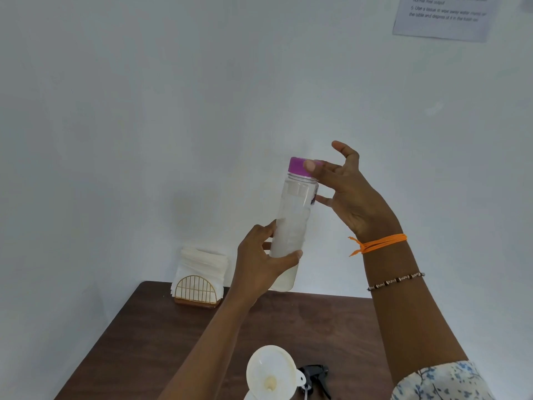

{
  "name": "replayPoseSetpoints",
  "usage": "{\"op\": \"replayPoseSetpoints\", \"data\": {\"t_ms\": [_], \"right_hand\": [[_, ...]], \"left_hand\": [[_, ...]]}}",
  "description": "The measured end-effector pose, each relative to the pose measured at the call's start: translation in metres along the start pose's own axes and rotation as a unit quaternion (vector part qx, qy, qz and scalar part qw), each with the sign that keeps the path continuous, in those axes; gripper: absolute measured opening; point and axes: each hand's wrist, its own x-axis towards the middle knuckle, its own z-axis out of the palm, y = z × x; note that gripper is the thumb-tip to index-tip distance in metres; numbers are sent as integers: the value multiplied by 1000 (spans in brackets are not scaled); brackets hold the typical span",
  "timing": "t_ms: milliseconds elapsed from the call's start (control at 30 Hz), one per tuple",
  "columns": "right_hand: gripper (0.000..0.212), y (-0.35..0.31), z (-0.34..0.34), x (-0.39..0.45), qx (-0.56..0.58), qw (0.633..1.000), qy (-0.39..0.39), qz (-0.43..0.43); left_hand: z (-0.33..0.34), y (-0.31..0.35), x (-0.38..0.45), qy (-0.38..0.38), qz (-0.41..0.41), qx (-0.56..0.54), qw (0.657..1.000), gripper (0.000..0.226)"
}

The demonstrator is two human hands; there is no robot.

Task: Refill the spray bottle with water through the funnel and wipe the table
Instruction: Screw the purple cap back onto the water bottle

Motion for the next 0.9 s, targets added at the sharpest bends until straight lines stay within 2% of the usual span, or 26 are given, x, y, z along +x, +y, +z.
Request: {"op": "replayPoseSetpoints", "data": {"t_ms": [167, 233, 300, 400, 533, 633, 700, 767, 833, 900], "right_hand": [[56, 2, -3, -1, 27, 999, -20, 5], [61, 2, 1, -1, 0, 1000, 5, 3], [77, 1, 4, -1, -21, 999, 29, 0], [93, 2, 5, -3, -18, 1000, 15, 3], [65, 4, -1, -2, 61, 998, -12, 21], [56, 5, -1, 0, 42, 999, -16, 16], [63, 3, 2, 0, 14, 1000, -2, 10], [81, 3, 4, -1, -19, 1000, 12, -1], [99, 3, 4, -3, -31, 1000, -3, -3], [102, 3, 1, -4, -6, 1000, -26, 4]], "left_hand": [[0, 1, 1, 7, -4, 1, 1000, 63], [0, 1, 0, 7, -1, 6, 1000, 63], [1, 1, 0, 3, 0, 11, 1000, 63], [0, 1, 0, 6, -4, 8, 1000, 63], [0, -1, 0, 8, -7, 6, 1000, 62], [0, -1, 0, 7, -7, 4, 1000, 62], [1, -2, 0, 2, -4, 3, 1000, 62], [2, -2, -1, -2, -3, 6, 1000, 62], [3, -2, -1, -2, -12, 3, 1000, 62], [3, -3, -1, -1, -16, -3, 1000, 62]]}}
